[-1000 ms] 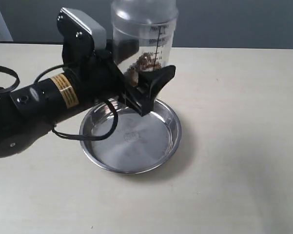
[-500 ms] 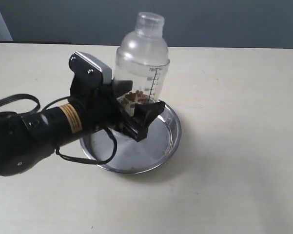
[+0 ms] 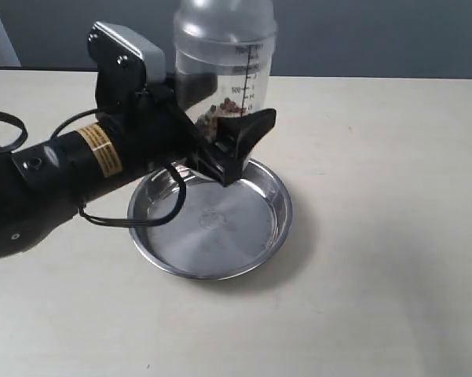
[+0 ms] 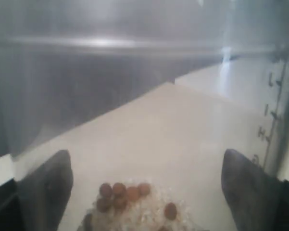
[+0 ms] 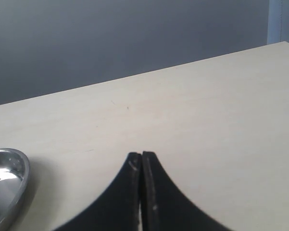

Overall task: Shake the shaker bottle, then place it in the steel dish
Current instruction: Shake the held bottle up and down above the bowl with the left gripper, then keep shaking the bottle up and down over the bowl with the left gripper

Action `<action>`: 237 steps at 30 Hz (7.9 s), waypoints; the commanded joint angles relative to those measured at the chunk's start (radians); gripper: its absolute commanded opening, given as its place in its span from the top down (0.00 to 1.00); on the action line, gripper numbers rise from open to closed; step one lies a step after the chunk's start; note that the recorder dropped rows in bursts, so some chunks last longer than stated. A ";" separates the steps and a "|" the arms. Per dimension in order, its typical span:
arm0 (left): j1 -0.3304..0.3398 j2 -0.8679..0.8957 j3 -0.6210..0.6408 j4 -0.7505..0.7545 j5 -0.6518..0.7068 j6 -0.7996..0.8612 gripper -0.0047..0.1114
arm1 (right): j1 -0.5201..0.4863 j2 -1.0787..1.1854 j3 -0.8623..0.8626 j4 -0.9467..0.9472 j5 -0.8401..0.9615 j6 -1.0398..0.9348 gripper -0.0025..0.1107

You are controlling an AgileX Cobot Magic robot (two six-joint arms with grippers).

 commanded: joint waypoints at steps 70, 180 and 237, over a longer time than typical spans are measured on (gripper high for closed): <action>-0.042 0.110 -0.038 -0.035 0.183 -0.053 0.96 | -0.003 -0.005 0.001 0.001 -0.005 -0.005 0.98; -0.024 0.164 -0.065 -0.190 0.114 -0.002 0.96 | -0.003 -0.005 0.001 -0.004 -0.005 -0.003 0.98; -0.077 0.000 -0.175 -0.182 0.345 0.184 0.96 | -0.003 -0.005 0.001 -0.001 -0.005 -0.001 0.98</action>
